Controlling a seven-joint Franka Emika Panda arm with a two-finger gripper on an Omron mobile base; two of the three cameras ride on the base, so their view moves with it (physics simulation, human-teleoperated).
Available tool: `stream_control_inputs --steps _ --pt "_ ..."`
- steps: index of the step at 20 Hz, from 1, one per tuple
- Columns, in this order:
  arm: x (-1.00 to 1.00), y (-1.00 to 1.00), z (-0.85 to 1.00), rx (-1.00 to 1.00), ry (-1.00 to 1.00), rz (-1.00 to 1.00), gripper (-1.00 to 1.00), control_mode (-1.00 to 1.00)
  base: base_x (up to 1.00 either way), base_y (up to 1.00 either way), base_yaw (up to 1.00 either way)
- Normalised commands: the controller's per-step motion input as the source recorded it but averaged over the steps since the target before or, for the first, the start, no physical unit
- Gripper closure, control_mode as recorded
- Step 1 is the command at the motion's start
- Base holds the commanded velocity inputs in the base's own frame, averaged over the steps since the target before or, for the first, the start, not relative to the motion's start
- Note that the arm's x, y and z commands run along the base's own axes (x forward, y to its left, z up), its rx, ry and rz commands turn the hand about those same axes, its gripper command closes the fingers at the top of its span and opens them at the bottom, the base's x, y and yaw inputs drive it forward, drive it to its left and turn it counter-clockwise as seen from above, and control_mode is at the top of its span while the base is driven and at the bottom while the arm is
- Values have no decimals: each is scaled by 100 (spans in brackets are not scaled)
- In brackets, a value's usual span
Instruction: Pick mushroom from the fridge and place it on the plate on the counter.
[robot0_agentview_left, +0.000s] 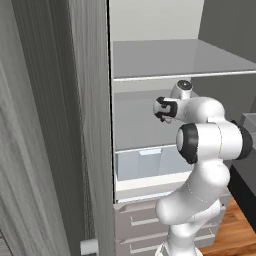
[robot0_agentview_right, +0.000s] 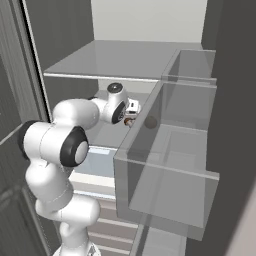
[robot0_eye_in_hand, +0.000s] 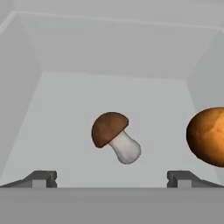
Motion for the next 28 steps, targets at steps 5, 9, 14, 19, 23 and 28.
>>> stream_control_inputs --steps 5,9,14,19,23,28 --pt "43 -5 -17 0 3 0 -100 -100 0 0 0" --pt "31 -12 -14 0 2 0 -100 -100 0 0 0" --pt "27 -10 -20 0 5 0 -100 -100 0 0 0" --pt "6 0 -12 0 7 0 -100 -100 0 0 0" --pt "0 0 -10 0 9 0 -100 -100 0 0 0" --pt "0 0 -24 0 9 0 -100 -100 0 0 0"
